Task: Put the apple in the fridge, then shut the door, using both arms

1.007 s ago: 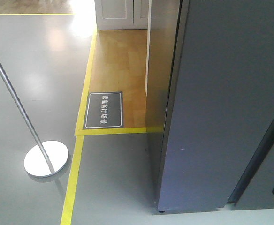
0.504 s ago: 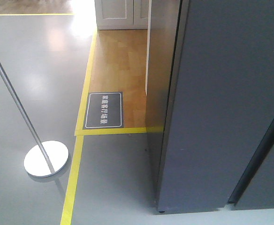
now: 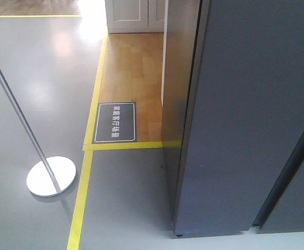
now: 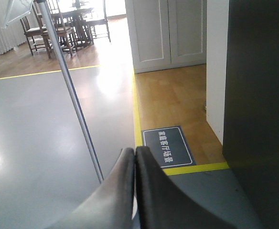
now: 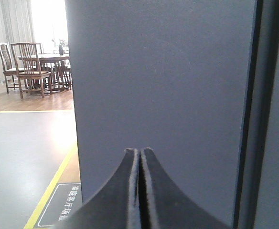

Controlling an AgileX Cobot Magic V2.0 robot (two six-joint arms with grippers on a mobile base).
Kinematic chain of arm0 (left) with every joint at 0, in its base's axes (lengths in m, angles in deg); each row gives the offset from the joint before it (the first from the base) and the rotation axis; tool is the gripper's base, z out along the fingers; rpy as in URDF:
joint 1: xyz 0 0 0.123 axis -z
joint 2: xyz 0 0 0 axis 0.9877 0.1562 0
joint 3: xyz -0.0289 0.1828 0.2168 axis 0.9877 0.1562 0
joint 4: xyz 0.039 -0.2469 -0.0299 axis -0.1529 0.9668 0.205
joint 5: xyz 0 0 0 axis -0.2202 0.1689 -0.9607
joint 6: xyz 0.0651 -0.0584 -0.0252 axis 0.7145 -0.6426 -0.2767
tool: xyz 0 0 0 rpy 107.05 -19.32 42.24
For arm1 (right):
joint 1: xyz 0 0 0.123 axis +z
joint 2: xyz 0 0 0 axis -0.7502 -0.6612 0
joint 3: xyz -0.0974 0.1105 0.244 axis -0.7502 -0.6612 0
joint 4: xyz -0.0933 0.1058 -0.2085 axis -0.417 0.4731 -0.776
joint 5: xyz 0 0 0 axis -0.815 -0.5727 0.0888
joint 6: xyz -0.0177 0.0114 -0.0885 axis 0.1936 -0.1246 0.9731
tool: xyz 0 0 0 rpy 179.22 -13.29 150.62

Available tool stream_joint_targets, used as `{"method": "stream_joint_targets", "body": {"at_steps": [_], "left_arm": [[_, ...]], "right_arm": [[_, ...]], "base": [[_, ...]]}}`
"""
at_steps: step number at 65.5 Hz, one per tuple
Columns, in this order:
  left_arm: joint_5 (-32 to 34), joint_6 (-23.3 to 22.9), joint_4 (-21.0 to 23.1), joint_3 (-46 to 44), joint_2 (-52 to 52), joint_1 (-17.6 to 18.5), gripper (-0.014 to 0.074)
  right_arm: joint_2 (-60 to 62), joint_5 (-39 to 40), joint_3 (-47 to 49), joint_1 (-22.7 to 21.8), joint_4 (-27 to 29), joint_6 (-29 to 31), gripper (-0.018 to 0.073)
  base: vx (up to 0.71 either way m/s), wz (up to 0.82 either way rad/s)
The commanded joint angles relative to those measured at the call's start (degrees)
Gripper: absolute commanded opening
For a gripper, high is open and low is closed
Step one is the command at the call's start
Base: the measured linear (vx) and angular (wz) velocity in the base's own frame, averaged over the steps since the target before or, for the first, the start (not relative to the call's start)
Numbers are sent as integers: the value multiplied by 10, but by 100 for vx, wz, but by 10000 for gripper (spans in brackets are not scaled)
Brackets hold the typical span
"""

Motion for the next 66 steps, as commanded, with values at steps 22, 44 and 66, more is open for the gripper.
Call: {"method": "stream_joint_targets", "body": {"at_steps": [22, 44, 66], "left_arm": [[36, 0, -2, -10, -9, 4, -6], [36, 0, -2, -10, -9, 4, -6], [36, 0, -2, -10, -9, 4, -6]], "right_arm": [[8, 51, 2, -3, 28, 8, -3], [8, 51, 2, -3, 28, 8, -3], [8, 51, 2, -3, 28, 8, -3]], "base": [[0, 0], [0, 0], [0, 0]]}}
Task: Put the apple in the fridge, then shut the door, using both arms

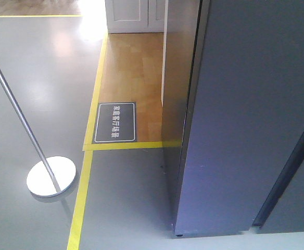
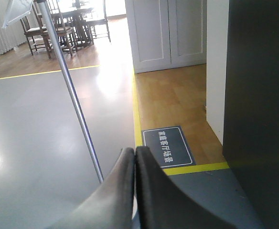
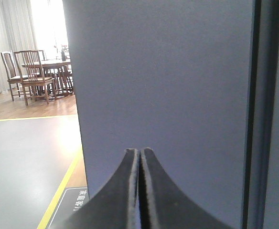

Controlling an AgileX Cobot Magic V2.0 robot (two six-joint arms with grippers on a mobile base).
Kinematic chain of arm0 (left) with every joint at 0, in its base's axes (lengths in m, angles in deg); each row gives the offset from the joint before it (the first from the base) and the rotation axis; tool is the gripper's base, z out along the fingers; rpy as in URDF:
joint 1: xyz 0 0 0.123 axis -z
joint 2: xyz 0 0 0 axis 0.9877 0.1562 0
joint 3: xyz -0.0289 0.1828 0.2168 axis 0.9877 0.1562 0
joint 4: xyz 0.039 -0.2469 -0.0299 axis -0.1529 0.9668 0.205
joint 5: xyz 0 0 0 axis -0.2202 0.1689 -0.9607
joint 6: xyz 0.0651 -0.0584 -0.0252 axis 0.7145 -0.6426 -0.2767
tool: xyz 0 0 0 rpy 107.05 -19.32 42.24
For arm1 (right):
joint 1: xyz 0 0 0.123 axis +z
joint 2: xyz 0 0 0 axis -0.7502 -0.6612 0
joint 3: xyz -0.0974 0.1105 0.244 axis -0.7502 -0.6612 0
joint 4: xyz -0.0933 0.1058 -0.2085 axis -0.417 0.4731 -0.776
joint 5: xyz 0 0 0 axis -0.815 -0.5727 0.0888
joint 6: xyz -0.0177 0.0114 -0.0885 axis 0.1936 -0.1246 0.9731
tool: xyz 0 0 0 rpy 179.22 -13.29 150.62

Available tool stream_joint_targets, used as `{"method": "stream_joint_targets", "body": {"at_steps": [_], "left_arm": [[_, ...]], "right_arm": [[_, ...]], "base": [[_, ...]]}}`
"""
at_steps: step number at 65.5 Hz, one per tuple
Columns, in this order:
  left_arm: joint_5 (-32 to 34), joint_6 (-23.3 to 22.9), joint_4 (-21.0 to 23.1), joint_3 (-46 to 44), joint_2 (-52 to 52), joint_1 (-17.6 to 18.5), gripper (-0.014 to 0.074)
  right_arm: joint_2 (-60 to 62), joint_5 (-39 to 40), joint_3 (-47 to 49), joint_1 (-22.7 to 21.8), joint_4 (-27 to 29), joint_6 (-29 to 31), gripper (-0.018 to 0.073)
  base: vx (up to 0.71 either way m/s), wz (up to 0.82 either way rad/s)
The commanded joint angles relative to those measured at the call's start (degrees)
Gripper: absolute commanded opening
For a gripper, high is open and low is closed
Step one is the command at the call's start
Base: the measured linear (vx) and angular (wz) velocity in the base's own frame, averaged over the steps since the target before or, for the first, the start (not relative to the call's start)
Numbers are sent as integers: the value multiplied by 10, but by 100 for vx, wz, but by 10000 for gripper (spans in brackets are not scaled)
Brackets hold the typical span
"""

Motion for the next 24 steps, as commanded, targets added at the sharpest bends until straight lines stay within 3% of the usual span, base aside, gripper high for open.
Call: {"method": "stream_joint_targets", "body": {"at_steps": [1, 24], "left_arm": [[36, 0, -2, -10, -9, 4, -6], [36, 0, -2, -10, -9, 4, -6]], "right_arm": [[8, 45, 2, -3, 0, 7, -3], [8, 45, 2, -3, 0, 7, -3]], "base": [[0, 0], [0, 0]]}}
